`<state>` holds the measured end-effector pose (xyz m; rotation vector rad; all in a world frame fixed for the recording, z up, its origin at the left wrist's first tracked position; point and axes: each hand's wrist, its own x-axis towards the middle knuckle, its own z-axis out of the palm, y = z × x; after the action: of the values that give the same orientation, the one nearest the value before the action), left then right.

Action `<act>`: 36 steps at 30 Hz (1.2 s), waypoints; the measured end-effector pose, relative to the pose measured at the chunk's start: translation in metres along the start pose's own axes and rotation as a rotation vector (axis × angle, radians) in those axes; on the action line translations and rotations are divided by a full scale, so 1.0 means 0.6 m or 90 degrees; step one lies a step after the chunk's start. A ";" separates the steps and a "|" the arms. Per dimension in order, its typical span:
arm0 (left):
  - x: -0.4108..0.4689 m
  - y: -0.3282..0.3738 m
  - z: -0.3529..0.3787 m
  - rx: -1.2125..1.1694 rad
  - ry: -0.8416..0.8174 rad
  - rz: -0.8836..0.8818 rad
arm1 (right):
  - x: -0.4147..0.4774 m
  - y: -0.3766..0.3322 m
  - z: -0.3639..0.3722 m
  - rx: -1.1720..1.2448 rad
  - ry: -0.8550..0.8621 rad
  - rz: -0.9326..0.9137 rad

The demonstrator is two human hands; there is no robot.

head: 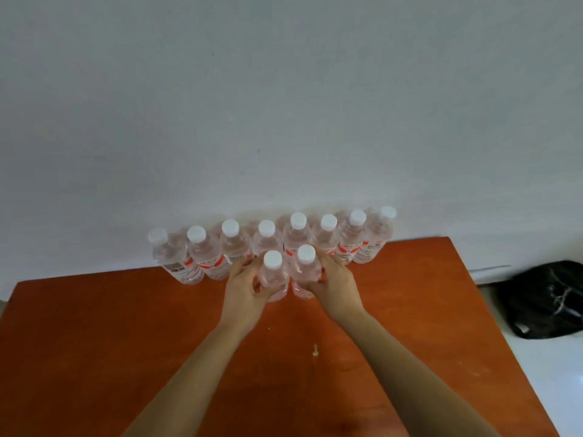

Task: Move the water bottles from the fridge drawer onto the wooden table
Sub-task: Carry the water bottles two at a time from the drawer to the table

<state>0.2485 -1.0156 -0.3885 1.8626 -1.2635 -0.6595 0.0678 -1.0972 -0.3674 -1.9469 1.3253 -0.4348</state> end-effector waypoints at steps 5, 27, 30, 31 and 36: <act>0.025 -0.029 0.015 -0.036 -0.015 0.021 | 0.025 0.014 0.020 0.065 -0.010 0.033; -0.086 0.170 0.006 0.135 0.054 0.176 | -0.157 0.021 -0.123 -0.069 0.163 -0.064; -0.140 0.253 0.047 0.121 0.052 0.248 | -0.254 0.046 -0.204 -0.086 0.264 -0.046; -0.164 0.284 0.066 0.113 0.047 0.275 | -0.295 0.056 -0.236 -0.085 0.302 -0.040; -0.330 0.455 0.192 0.073 -0.016 0.420 | -0.558 0.137 -0.380 -0.084 0.501 0.011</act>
<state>-0.0571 -0.9240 -0.2293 1.3871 -1.8329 -0.2526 -0.2681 -0.8975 -0.2329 -1.9361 1.8769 -1.2176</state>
